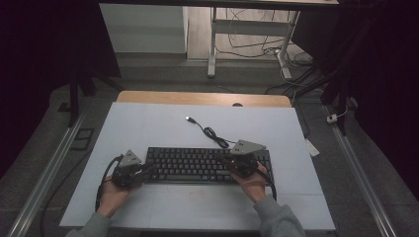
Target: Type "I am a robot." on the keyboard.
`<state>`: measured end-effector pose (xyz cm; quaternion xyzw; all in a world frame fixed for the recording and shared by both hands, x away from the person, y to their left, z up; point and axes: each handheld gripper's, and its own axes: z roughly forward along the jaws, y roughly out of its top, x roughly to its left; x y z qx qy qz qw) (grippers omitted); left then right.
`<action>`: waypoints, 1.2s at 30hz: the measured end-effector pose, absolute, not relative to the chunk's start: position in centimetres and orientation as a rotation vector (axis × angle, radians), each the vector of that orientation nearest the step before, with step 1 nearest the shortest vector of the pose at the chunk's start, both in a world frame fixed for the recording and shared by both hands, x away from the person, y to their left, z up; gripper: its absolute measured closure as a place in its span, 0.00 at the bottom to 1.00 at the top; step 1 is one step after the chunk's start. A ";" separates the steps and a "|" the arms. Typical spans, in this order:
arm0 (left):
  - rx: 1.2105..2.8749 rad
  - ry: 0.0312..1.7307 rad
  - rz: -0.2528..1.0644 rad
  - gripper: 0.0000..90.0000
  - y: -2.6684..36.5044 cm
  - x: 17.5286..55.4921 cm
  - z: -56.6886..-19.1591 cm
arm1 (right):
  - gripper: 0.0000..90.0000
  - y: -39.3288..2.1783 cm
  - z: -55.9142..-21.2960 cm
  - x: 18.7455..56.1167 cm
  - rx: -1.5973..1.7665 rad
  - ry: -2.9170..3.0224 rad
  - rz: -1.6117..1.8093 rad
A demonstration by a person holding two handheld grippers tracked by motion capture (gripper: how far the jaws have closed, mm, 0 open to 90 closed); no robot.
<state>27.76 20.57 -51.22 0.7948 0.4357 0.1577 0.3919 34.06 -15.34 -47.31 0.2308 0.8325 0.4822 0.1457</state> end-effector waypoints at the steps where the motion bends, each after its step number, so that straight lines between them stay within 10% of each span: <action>1: 2.019 1.106 0.400 0.89 20.6 27.8 -51.3 | 1.00 -15.3 -47.3 34.1 0.665 2.397 1.389; 36: 2.072 1.154 0.412 0.98 21.1 28.8 -53.1 | 0.99 -11.0 -50.5 36.1 0.652 2.513 1.291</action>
